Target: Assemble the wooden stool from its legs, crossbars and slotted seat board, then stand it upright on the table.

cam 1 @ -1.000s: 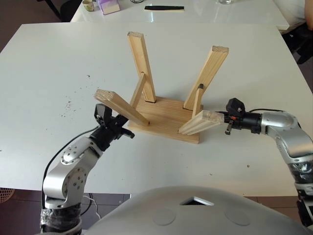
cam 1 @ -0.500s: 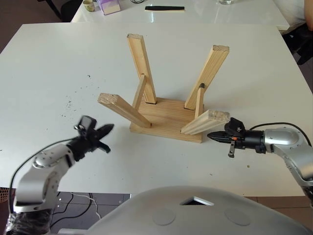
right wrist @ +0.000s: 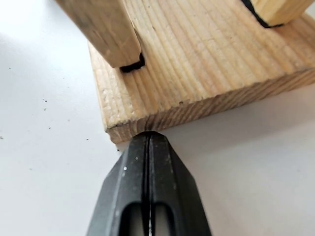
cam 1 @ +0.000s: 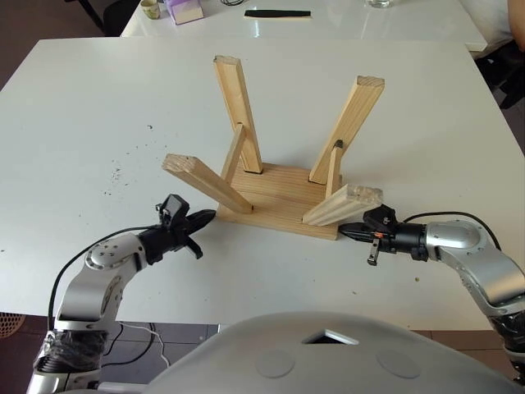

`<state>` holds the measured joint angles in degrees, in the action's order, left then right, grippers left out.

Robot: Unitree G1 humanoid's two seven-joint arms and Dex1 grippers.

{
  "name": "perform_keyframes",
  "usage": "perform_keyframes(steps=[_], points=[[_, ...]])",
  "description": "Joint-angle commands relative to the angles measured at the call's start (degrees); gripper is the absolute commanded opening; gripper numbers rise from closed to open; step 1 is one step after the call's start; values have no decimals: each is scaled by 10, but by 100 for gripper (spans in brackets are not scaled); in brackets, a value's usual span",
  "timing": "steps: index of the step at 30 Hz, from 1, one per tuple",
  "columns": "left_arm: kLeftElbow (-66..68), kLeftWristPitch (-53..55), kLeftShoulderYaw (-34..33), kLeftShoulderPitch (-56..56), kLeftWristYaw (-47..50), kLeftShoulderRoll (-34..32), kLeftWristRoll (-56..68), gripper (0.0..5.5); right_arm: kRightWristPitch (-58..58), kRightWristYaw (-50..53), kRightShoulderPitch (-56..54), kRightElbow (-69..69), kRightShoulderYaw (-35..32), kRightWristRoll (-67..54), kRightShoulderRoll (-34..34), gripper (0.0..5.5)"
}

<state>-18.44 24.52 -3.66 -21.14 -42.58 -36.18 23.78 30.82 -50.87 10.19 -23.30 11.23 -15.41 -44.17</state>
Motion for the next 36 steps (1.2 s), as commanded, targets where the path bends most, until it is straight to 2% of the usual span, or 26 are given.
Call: perform_keyframes(steps=[1,14,25,30,34,36], points=[[-36,10,11,-7,3,13,10,3,-2,-2,-5,2,2,0,1,0],[-111,26,44,-25,-16,34,41,3,-17,-50,-36,-7,0,-34,5,0],[-280,76,-30,-88,-22,-5,165,3,71,-137,-18,-149,-146,-228,-63,0],[-328,92,-50,-96,-12,-13,202,3,90,-145,-25,-171,-177,-261,-77,0],[-339,101,-94,-85,-5,-23,245,3,110,-142,-26,-189,-223,-300,-82,0],[-329,102,-105,-77,-10,-31,248,3,113,-144,-35,-184,-224,-302,-82,0]])
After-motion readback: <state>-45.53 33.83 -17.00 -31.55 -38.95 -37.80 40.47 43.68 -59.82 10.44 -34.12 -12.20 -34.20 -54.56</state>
